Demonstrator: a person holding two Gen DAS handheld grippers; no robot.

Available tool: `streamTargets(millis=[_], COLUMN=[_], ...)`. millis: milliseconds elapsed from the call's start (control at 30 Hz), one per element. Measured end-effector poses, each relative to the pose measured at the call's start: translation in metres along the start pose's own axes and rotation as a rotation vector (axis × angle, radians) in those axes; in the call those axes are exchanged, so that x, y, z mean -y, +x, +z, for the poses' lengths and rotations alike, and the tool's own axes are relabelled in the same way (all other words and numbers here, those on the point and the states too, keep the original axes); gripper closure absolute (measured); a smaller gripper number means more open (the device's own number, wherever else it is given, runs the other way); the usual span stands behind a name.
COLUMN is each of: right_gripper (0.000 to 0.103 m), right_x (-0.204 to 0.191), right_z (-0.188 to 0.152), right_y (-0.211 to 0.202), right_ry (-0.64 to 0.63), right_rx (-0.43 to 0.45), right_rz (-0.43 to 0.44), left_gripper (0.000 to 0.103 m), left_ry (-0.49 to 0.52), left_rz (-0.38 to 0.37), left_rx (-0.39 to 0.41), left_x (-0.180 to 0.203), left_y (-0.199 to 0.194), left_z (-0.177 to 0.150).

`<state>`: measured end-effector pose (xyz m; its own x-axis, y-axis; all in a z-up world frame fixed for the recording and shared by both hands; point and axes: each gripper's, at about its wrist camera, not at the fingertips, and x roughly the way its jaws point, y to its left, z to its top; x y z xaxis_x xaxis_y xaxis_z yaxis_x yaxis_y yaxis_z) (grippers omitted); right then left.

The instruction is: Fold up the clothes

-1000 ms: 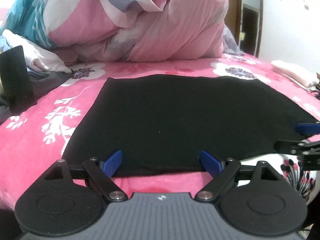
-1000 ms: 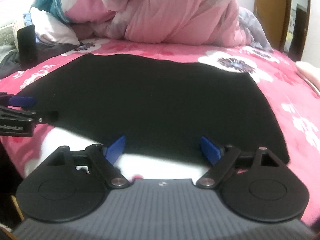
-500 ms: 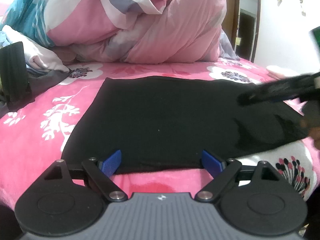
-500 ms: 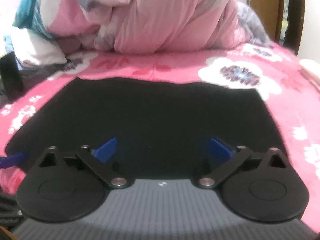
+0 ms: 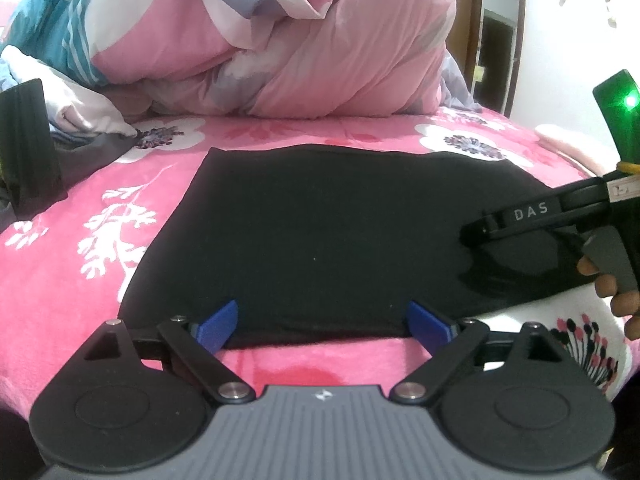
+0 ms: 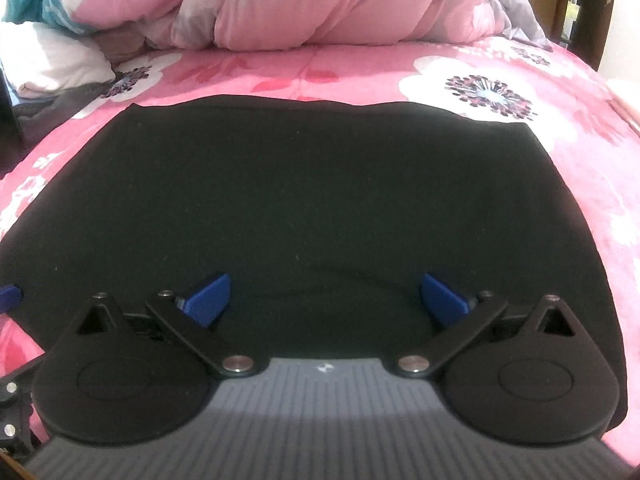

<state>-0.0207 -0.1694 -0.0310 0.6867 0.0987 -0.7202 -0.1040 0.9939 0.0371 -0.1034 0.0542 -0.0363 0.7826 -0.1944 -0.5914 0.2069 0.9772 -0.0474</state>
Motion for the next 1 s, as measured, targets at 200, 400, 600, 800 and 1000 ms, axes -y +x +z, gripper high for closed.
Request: streamTargets(millis=[200,400,600,800,1000], right_gripper=[0.001,0.001,0.001,0.001,0.001], right_x=[0.0,-0.002,-0.002,-0.004,-0.006], right_z=[0.001,-0.003,-0.001,-0.002,-0.003], right_y=[0.0,-0.001,-0.001,-0.001,0.0], right_ry=[0.001,-0.004,-0.001,0.003,0.0], right_rx=[-0.013,0.006,0.001,0.002,0.007], right_rz=[0.003,-0.01,-0.009,-0.019,-0.033], left_gripper=[0.006,0.001,0.0,0.0,0.0], left_ry=[-0.011,-0.017,-0.059,-0.1,-0.086], left_rz=[0.002,-0.003,-0.019,-0.028,-0.01], left_rx=[-0.024,-0.048,-0.066,-0.078,-0.082], left_x=[0.001,0.003,0.0,-0.002,0.004], left_y=[0.003,0.004,0.005,0.002,0.0], left_z=[0.004,0.007,0.011,0.014,0.015])
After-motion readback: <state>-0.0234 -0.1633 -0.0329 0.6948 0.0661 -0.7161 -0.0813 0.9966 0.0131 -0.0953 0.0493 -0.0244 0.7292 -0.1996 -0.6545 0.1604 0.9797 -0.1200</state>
